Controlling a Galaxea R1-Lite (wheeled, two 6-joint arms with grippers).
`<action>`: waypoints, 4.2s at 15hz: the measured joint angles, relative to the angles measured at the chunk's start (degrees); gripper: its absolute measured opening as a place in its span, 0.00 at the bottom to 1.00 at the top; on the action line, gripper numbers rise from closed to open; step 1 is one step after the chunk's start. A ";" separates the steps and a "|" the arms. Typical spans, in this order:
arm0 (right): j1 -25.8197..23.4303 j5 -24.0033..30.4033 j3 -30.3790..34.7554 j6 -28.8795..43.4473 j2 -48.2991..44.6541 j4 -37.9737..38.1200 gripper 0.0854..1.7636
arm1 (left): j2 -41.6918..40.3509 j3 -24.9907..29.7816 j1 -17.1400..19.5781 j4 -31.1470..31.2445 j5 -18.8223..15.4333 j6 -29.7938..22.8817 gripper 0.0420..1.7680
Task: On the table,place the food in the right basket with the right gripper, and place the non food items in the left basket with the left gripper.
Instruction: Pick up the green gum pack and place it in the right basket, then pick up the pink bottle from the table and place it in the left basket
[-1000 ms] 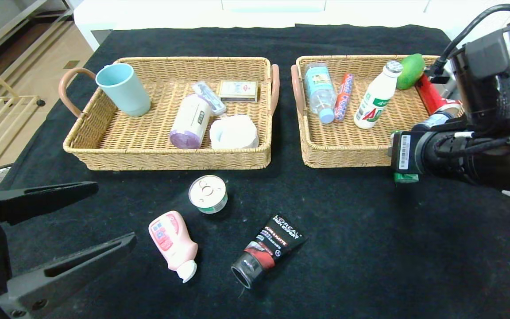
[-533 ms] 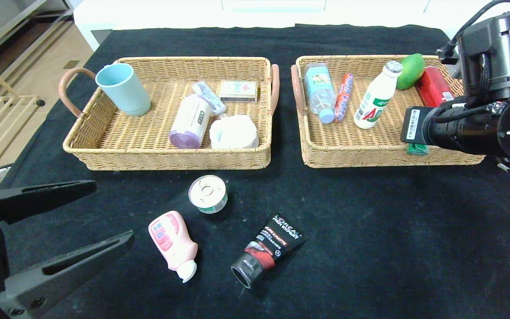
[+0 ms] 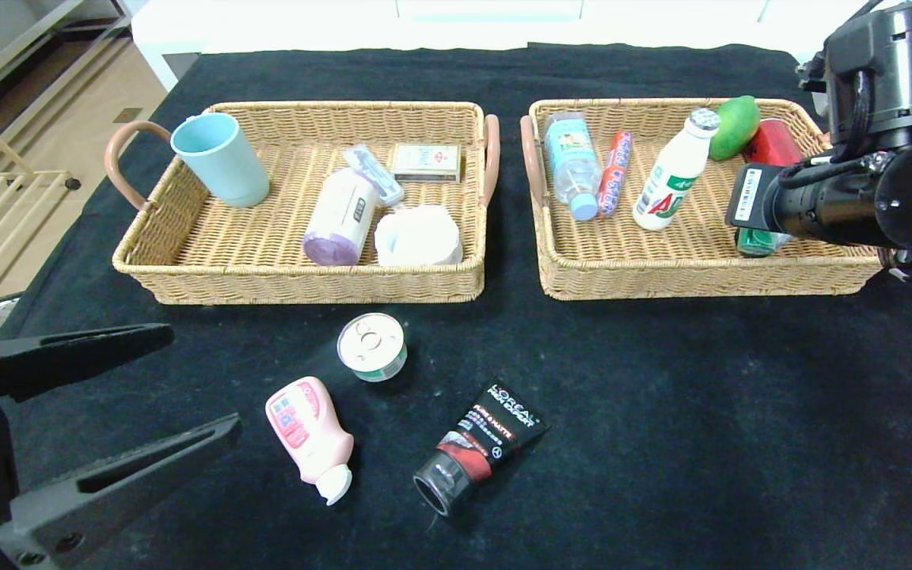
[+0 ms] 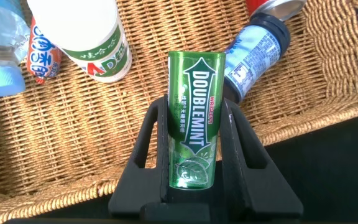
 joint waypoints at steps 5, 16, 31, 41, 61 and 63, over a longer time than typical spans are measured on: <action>-0.27 0.28 0.11 1.16 0.50 -2.02 0.47 | 0.02 0.00 0.00 0.00 0.02 0.00 0.97; 2.96 2.68 6.91 0.91 -3.30 -2.23 0.84 | 0.35 -0.05 0.00 0.00 1.01 0.17 0.97; 27.88 22.88 41.75 -14.14 -24.04 -23.56 0.95 | 2.61 -0.10 -0.05 0.89 5.92 1.52 0.97; 23.43 32.87 58.23 -15.13 -29.40 -43.52 0.96 | 2.43 -1.05 -0.82 2.46 7.94 1.50 0.97; 15.38 38.34 59.21 -15.32 -31.42 -43.70 0.96 | 26.27 -26.23 -10.50 40.70 35.27 -39.62 0.97; 15.36 38.34 59.21 -15.30 -31.42 -43.68 0.96 | 28.33 -26.48 -10.41 40.57 35.34 -40.75 0.97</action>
